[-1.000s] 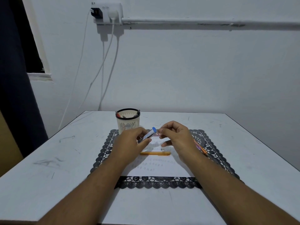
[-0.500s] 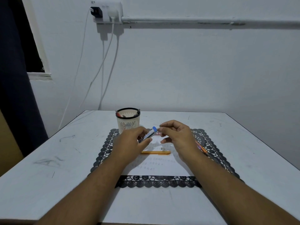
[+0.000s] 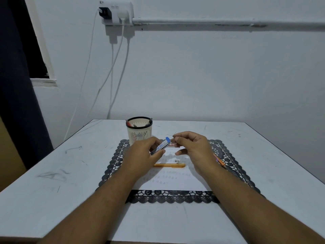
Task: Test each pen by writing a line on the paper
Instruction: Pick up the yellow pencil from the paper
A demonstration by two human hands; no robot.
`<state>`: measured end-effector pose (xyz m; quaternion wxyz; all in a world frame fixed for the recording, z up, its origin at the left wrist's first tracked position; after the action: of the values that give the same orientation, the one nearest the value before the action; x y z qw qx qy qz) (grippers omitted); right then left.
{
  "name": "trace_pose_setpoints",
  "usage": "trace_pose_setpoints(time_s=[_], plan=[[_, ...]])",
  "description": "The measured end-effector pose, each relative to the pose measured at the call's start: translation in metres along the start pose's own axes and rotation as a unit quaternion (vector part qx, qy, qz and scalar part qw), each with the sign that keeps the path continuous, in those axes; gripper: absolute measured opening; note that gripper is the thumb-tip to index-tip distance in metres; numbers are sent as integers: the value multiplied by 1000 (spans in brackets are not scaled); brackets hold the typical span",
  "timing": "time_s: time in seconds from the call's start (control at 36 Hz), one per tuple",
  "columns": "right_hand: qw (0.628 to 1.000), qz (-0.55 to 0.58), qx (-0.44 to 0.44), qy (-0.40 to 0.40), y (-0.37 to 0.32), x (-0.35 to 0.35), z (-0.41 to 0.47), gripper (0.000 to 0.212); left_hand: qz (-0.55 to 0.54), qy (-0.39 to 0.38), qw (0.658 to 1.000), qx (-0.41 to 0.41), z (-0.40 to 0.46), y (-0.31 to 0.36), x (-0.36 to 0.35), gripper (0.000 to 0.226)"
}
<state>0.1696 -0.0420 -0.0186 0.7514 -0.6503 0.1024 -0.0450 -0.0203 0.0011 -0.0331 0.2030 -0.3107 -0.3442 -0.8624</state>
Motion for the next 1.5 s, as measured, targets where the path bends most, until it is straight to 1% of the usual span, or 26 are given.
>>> trace_pose_setpoints(time_s=[0.28, 0.47, 0.58, 0.86, 0.94, 1.06, 1.14, 1.25, 1.36, 1.5], plan=[[1000, 2, -5, 0, 2, 2, 0, 9, -3, 4, 1000, -4, -1, 0, 0, 17], [1000, 10, -12, -2, 1, 0, 0, 2, 0, 5, 1000, -4, -1, 1, 1, 17], [1000, 17, -7, -4, -2, -1, -3, 5, 0, 5, 1000, -5, -1, 2, 2, 20], [1000, 25, 7, -11, -4, -1, -4, 3, 11, 4, 1000, -11, -2, 5, 2, 22], [999, 32, 15, -17, -3, -2, -4, 7, 17, 0, 1000, -8, -3, 9, 1, 24], [999, 41, 28, -14, -3, -2, -4, 7, 27, 7, 1000, -10, -5, 16, -1, 22], [996, 73, 41, 8, -6, -1, -4, 6, 31, 36, 999, 13, -5, 20, -2, 17], [984, 167, 50, 46, -15, 7, -3, 7, 22, 88, 995, 37, -6, 22, -3, 16], [974, 213, 28, 68, -17, 15, 1, 7, -2, 104, 993, 57, -8, 26, -5, 16], [971, 226, -4, 83, -14, 16, 4, 10, -24, 112, 990, 78, -7, 25, -4, 24]])
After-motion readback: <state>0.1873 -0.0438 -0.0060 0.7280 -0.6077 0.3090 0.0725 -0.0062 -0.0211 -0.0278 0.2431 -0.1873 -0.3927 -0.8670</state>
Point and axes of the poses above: each hand's wrist, its own z-axis towards the middle knuckle, its own x-axis out of the back of the hand, y = z × x, the point moved 2 cm from there along z, towards the middle knuckle, and after that the axes turned 8 degrees about -x, right-handed, at the moved point
